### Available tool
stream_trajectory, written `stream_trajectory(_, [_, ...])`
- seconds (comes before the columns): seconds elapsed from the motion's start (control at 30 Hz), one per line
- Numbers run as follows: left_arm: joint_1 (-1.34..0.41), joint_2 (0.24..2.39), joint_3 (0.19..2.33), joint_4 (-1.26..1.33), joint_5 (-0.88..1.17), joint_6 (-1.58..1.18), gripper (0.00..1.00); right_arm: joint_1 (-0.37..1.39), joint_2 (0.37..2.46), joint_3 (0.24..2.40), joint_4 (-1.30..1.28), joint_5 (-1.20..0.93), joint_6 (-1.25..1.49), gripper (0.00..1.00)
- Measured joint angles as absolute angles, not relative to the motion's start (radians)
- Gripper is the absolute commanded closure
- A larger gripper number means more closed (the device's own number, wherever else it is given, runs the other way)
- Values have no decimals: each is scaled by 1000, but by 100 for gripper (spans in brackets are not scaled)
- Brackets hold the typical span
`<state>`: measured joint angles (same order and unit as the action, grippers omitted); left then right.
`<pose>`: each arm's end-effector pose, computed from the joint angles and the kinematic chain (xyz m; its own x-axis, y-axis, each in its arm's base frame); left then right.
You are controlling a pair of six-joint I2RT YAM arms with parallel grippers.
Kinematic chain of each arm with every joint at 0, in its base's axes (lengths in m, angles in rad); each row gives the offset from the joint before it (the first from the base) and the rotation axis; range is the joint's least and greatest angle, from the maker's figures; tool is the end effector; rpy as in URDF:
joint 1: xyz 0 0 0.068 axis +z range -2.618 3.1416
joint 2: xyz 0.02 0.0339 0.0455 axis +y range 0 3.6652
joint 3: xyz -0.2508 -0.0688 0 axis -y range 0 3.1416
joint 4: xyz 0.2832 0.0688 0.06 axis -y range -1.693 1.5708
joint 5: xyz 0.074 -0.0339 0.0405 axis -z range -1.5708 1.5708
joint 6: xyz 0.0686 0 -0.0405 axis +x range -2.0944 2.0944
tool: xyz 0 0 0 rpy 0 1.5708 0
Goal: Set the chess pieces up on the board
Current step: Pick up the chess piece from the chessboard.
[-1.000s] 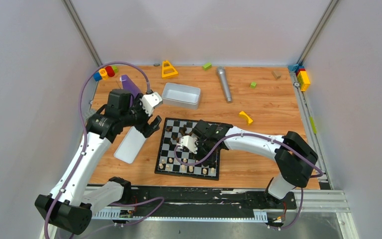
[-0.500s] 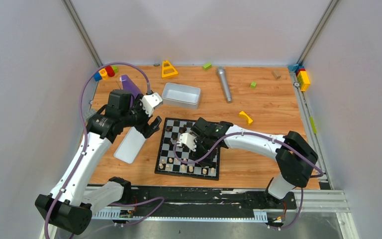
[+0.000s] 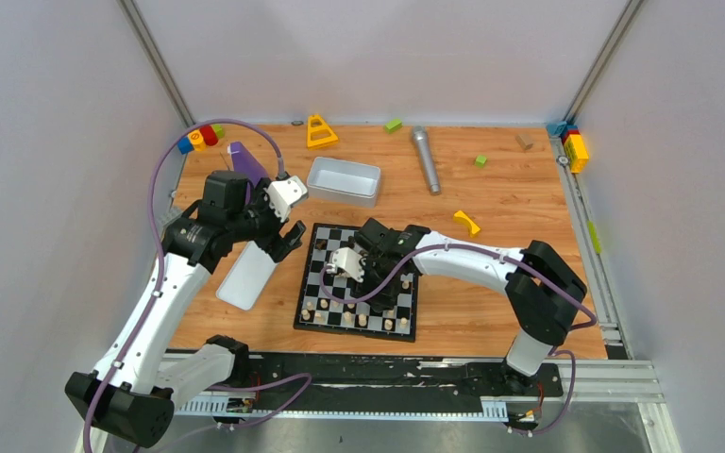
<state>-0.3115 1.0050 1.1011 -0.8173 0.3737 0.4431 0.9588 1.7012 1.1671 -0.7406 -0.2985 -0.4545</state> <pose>0.2448 -0.1051 0.3211 -0.3336 0.5267 -0.7818 0.7630 0.6379 0.1042 0.1947 0.3125 0.1362 -0.1286 -0.9136 -0.3857 -0.9884 0.0866 0.1246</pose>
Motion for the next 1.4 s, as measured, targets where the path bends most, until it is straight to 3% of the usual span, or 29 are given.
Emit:
stream_trajectory(0.37, [-311, 994, 1092, -817, 356, 451, 8, 959, 1740, 1176, -736, -318, -455, 66])
stream_trajectory(0.63, [-311, 994, 1092, -817, 356, 452, 8, 959, 1748, 1179, -734, -332, -456, 83])
stream_trajectory(0.83, [-311, 994, 1092, -818, 355, 454, 8, 959, 1748, 1179, -734, -336, -459, 91])
stream_trajectory(1.4, [-311, 994, 1092, -818, 353, 455, 8, 959, 1740, 1169, -735, -342, -459, 94])
